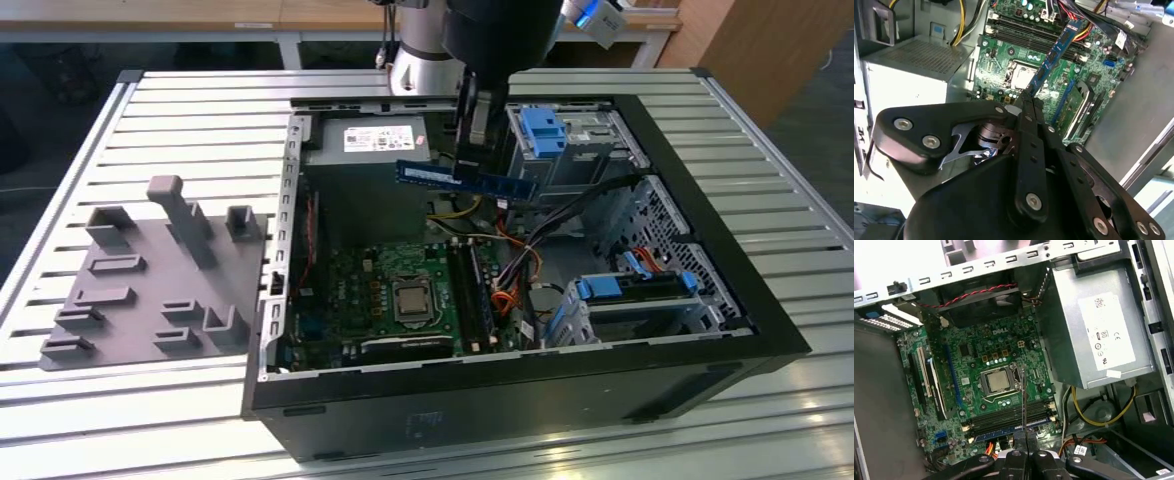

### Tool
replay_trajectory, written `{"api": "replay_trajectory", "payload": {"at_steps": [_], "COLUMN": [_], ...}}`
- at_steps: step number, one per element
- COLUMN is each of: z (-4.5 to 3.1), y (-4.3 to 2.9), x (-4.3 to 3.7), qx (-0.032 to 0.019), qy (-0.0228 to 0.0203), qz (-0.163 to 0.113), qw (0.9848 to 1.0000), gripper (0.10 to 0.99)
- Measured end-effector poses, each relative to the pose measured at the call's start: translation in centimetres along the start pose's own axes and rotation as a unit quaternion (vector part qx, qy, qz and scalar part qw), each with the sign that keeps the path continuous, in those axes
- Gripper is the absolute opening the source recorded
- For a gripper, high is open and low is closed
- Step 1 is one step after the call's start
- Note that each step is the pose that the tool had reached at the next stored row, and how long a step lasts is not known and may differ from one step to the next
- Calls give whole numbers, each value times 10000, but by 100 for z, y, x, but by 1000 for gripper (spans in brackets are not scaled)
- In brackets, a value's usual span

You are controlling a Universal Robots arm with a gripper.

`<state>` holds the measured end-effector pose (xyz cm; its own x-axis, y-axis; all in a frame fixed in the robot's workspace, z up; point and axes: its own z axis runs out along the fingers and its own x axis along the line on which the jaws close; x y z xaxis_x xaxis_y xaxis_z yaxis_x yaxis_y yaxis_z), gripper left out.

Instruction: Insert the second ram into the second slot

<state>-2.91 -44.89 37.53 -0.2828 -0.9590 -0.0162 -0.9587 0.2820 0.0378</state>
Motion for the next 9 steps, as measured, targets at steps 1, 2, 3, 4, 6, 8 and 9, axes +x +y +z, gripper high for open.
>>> {"api": "replay_trajectory", "payload": {"at_steps": [1,2,3,4,6,8,9], "z": [1,1,1,2,3,5,5], "y": [0,0,0,0,-1,-1,-1], "x": [0,0,1,2,2,2,2], "qx": [1,1,2,3,5,7,8], "qy": [-2,-3,-5,-7,-9,-13,-16], "qz": [45,83,123,167,271,392,456], "qw": [10000,10000,9999,9999,9996,9992,9990], "gripper": [118,118,118,118,118,118,118]}}
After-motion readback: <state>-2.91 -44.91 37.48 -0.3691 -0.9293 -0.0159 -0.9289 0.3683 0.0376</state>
